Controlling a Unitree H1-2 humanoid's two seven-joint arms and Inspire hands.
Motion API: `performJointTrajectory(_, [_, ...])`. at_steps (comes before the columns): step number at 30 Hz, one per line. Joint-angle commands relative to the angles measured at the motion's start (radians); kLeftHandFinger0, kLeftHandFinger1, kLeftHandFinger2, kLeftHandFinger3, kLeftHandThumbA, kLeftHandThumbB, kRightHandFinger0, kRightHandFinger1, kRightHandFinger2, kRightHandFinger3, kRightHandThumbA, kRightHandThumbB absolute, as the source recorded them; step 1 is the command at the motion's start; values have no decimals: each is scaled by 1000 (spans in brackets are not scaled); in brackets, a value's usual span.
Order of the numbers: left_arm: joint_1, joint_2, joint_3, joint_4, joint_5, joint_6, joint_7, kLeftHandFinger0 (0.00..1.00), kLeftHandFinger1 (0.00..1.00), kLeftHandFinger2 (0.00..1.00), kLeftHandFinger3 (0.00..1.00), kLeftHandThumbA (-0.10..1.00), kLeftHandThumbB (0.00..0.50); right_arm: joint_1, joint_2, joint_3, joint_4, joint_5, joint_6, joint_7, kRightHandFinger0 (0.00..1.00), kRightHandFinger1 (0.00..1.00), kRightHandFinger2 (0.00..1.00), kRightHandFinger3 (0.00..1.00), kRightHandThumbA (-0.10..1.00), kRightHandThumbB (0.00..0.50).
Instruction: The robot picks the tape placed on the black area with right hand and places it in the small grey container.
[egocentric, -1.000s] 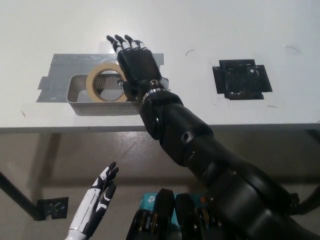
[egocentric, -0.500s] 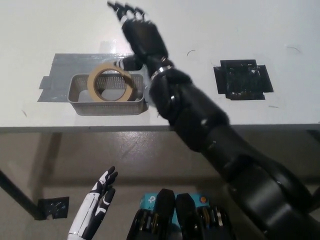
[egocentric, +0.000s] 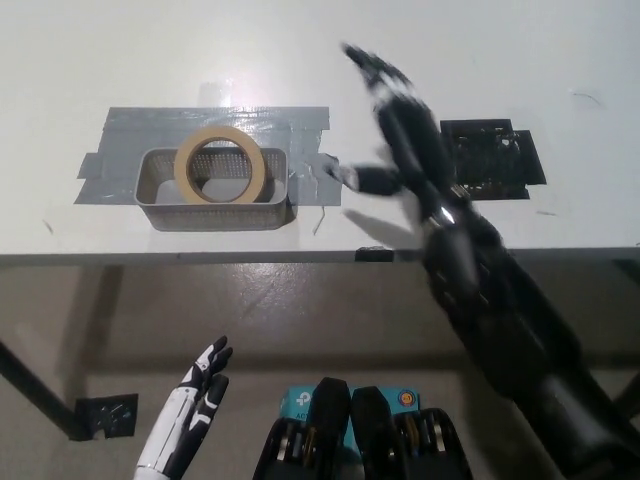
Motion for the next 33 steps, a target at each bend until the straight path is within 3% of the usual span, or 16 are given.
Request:
performJointTrajectory(1, [-77,-16,43,38,-46,-41,36,1000,1000,1000,1000,1000,129,338,-132,-176,-811,438,84,165,1000,1000,1000,1000,1000,225])
performJointTrajectory(7, [-86,-31,50,17,-39,-19,46,1000,1000,1000,1000,1000,144,534,-76,-153,-758,431,3,114,1000,1000,1000,1000,1000,217])
performJointTrajectory(8, [-80,-31,53,10,-39,-21,47,1000,1000,1000,1000,1000,133,571,-61,-151,-718,442,-34,104,1000,1000,1000,1000,1000,181])
performJointTrajectory(13, [-77,-34,67,16,-60,-19,36,1000,1000,1000,1000,1000,99,641,-11,-183,-570,549,-89,136,1000,1000,1000,1000,1000,175])
performJointTrajectory(14, [-82,-34,70,31,-67,-28,35,1000,1000,1000,1000,1000,92,648,-5,-192,-528,577,-87,158,1000,1000,1000,1000,1000,156])
performJointTrajectory(16, [-64,-40,76,28,-79,-18,32,1000,1000,1000,1000,1000,114,663,8,-201,-441,587,-101,178,1000,1000,1000,1000,1000,68])
performJointTrajectory(19, [-60,-42,83,35,-79,-13,27,1000,1000,1000,1000,1000,138,658,12,-199,-370,545,-105,188,1000,1000,1000,1000,1000,102])
performJointTrajectory(20, [-61,-46,85,41,-80,-12,27,1000,1000,1000,1000,1000,134,650,9,-194,-339,525,-130,193,1000,1000,1000,1000,1000,162])
performJointTrajectory(24, [-47,-47,93,63,-87,-40,22,1000,1000,1000,1000,1000,123,661,17,-187,-316,506,-153,213,1000,1000,1000,1000,1000,192])
performJointTrajectory(26, [-36,-45,93,61,-92,-24,15,1000,1000,1000,1000,1000,141,676,17,-192,-308,517,-156,227,1000,1000,1000,1000,1000,200])
performJointTrajectory(33, [-42,-36,89,50,-96,-25,11,1000,1000,1000,1000,1000,128,670,30,-216,-311,508,-170,229,1000,1000,1000,1000,1000,185])
